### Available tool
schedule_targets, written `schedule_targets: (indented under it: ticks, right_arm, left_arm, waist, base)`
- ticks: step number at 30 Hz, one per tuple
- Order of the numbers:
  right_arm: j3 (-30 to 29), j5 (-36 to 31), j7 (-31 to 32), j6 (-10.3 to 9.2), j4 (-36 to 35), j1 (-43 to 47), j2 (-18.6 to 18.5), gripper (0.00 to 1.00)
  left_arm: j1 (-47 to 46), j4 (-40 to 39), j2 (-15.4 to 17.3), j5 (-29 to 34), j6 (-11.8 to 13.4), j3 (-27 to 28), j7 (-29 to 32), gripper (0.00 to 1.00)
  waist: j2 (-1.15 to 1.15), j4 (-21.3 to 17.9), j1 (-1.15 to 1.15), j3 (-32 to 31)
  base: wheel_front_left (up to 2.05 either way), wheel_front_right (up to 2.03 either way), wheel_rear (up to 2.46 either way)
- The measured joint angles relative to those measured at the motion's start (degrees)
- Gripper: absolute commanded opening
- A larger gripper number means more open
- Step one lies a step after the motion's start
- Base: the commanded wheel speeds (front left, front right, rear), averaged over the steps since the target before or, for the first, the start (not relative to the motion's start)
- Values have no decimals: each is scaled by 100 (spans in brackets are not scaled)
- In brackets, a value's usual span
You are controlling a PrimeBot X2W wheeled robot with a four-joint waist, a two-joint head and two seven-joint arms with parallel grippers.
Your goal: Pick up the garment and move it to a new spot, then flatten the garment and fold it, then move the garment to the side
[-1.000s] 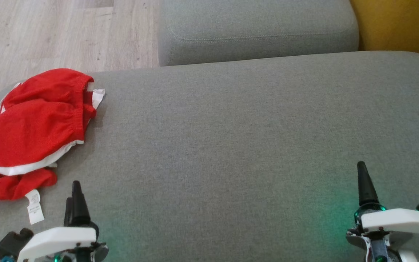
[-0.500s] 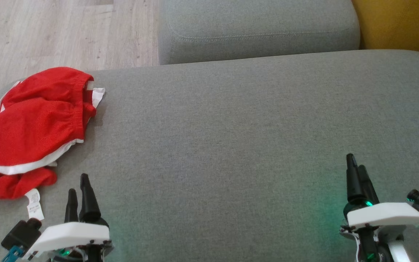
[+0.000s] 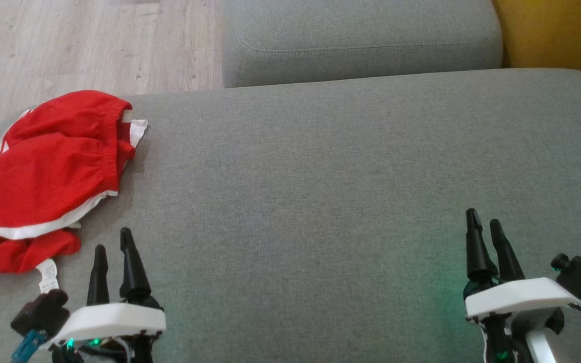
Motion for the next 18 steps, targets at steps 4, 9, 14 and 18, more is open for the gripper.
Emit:
schedule_targets:
  ticks: [4, 9, 14, 18]
  right_arm:
    - [82, -303, -80, 0, -68, -3, 0, 100]
    - [164, -600, -153, 0, -109, -7, -2, 100]
    - [225, -945, -231, 0, -137, -9, -3, 100]
    - [234, -1209, -302, 0, -141, -11, -8, 100]
  left_arm:
    - [1, -65, 1, 370, 52, -79, -76, 100]
    - [5, -118, 3, 706, 102, -203, -151, 100]
    - [6, -178, 7, 1082, 189, -307, -241, 100]
    - [8, -176, 12, 1350, 193, -379, -310, 100]
  waist:
    - [0, -1, 0, 3]
    - [0, -1, 0, 11]
    - [0, -1, 0, 26]
    - [0, -2, 0, 35]
  base:
    - [0, 0, 0]
    - [0, 0, 0]
    - [0, 0, 0]
    - [0, 0, 0]
